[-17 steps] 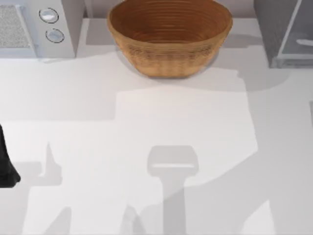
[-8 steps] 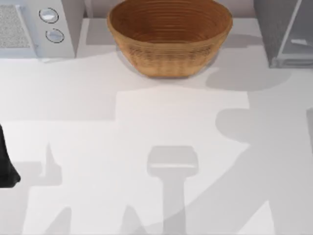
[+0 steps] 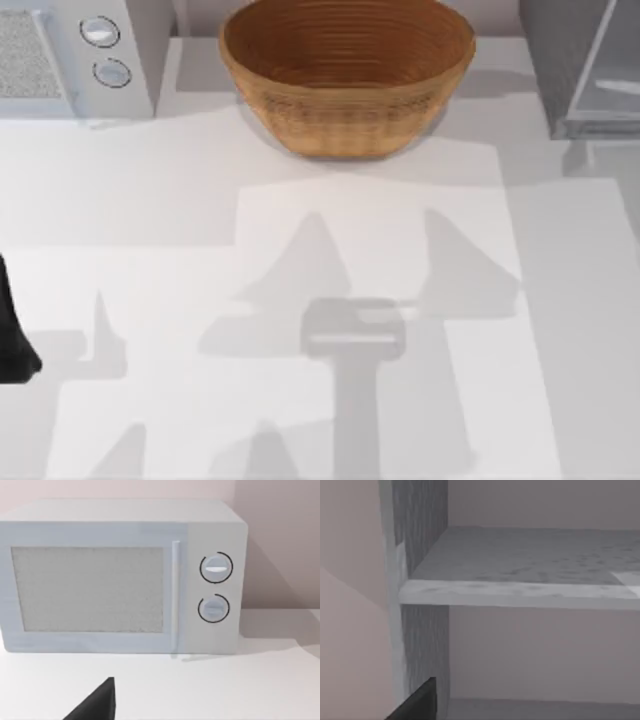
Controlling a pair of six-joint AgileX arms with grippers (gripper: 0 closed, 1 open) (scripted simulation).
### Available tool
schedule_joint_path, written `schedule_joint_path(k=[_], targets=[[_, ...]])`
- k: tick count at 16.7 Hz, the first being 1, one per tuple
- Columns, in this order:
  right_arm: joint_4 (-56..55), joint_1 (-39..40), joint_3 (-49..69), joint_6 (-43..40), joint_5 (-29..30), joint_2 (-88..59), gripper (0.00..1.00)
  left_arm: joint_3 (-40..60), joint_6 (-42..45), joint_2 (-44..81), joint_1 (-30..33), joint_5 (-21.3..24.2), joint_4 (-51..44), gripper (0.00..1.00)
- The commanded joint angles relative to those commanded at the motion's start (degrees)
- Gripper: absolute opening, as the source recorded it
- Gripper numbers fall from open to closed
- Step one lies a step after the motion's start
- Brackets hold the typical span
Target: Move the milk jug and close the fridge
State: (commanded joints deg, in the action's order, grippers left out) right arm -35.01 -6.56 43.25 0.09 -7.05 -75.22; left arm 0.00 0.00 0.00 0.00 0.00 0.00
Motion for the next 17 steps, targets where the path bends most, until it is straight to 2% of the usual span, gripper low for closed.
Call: schedule_joint_path(k=[10,14,17], targets=[[26.4,4.7,-32.6,-0.2,5.5,58.8,1.0,0.0,0.0,0.0,0.0,0.0,0.0,1.0],[33.1,6.1,-40.8,-0.1,6.7,71.8,1.0,0.0,0.0,0.0,0.0,0.0,0.0,1.0],[35.0,6.6,-43.3,-0.1,7.0,75.2,1.0,0.0,0.0,0.0,0.0,0.0,0.0,1.0]])
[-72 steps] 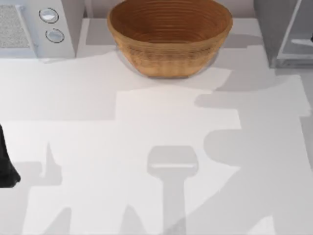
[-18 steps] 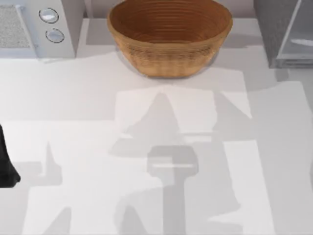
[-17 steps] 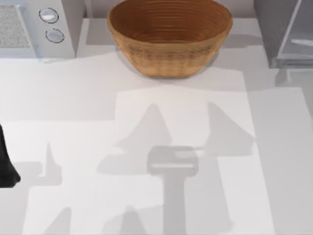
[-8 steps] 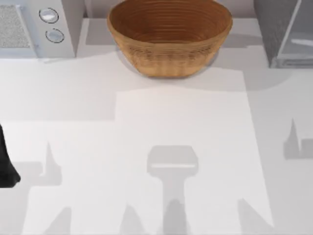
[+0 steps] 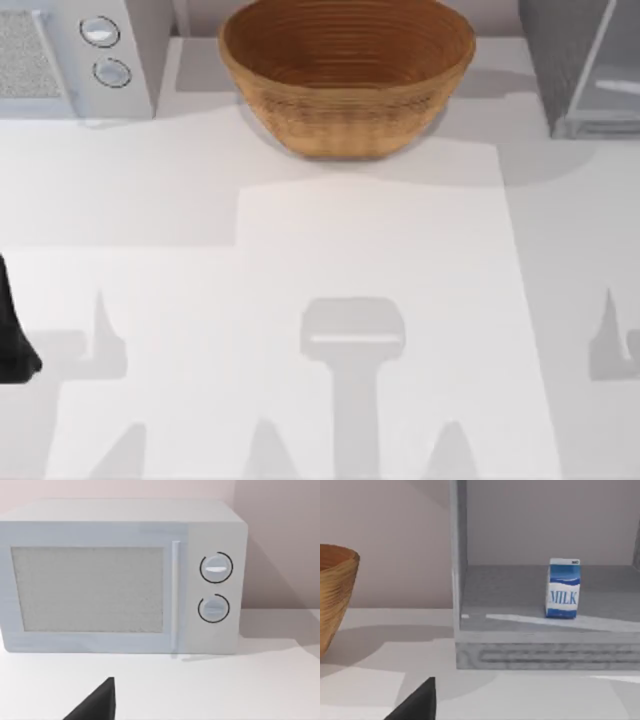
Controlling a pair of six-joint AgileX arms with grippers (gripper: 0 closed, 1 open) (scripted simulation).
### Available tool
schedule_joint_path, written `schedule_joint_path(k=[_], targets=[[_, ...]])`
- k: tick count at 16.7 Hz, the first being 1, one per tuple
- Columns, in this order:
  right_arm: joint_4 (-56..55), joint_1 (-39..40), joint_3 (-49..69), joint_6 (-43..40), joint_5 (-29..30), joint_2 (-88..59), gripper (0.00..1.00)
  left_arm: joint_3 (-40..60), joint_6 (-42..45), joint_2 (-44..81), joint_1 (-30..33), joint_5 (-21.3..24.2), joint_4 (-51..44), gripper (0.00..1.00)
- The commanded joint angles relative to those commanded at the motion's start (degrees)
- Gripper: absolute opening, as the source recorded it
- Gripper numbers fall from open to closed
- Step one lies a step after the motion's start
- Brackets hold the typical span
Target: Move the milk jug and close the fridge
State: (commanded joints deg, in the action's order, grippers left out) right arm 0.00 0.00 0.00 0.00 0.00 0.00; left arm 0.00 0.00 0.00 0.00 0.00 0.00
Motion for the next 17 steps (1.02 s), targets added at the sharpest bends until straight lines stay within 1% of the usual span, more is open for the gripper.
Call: schedule_joint_path(k=[6,9,11,13,17], targets=[[0.0,-0.2,0.2,0.0,0.0,-0.2,1.0,0.0,0.0,0.0,0.0,0.0,0.0,1.0],[3.7,0.0,2.7,0.0,-0.1,2.8,1.0,0.0,0.0,0.0,0.0,0.0,0.0,1.0],[9.2,0.0,5.9,0.0,-0.1,6.7,1.0,0.0,0.0,0.0,0.0,0.0,0.0,1.0],[17.2,0.0,10.0,-0.1,0.0,11.7,1.0,0.0,0.0,0.0,0.0,0.0,0.0,1.0],[38.6,-0.2,19.1,-0.4,0.3,22.8,1.0,0.0,0.0,0.0,0.0,0.0,0.0,1.0]])
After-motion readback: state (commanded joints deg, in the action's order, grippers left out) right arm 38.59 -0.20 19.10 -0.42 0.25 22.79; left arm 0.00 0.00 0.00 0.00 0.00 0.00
